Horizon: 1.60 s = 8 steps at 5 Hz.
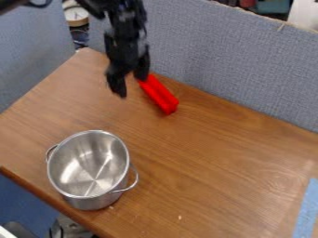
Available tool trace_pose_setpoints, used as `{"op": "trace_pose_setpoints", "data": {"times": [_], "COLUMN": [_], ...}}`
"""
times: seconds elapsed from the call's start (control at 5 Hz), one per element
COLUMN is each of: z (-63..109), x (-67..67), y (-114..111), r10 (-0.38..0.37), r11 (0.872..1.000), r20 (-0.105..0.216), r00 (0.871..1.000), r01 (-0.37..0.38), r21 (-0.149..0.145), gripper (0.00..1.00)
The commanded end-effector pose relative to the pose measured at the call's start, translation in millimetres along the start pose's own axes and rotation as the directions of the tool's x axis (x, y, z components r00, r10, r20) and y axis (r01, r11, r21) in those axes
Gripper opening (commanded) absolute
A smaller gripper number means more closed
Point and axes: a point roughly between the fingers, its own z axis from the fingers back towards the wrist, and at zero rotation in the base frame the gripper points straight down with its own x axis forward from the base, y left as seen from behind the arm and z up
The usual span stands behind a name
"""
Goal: Put the red object in the metal pot
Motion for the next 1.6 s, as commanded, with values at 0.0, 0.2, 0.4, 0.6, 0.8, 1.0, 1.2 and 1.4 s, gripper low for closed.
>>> {"op": "trace_pose_setpoints", "data": {"times": [0.0, 0.2, 0.4, 0.6, 0.8, 1.0, 1.2, 1.4], "z": [31.1, 30.4, 25.4, 18.0, -1.3, -19.3, -31.7, -40.4], "x": [21.6, 43.1, 37.4, 31.3, 16.4, 3.1, -17.5, -30.7], "y": [-29, -42, -52, -66, -76, -81, -90, -90], "r10": [-0.035, -0.008, 0.02, 0.009, 0.053, 0.133, -0.09, -0.284], "r11": [0.997, 0.999, 0.999, 1.0, 0.999, 0.991, 0.996, 0.959], "r20": [0.0, -0.002, 0.008, 0.03, 0.042, 0.053, 0.055, 0.056], "r00": [0.999, 1.0, 1.0, 1.0, 0.998, 0.99, 0.994, 0.957], "r01": [0.035, 0.008, -0.02, -0.009, -0.053, -0.134, 0.089, 0.283], "r21": [-0.062, -0.049, -0.035, -0.023, 0.005, 0.016, 0.015, 0.014], "gripper": [1.0, 1.0, 1.0, 1.0, 1.0, 1.0, 0.0, 1.0]}}
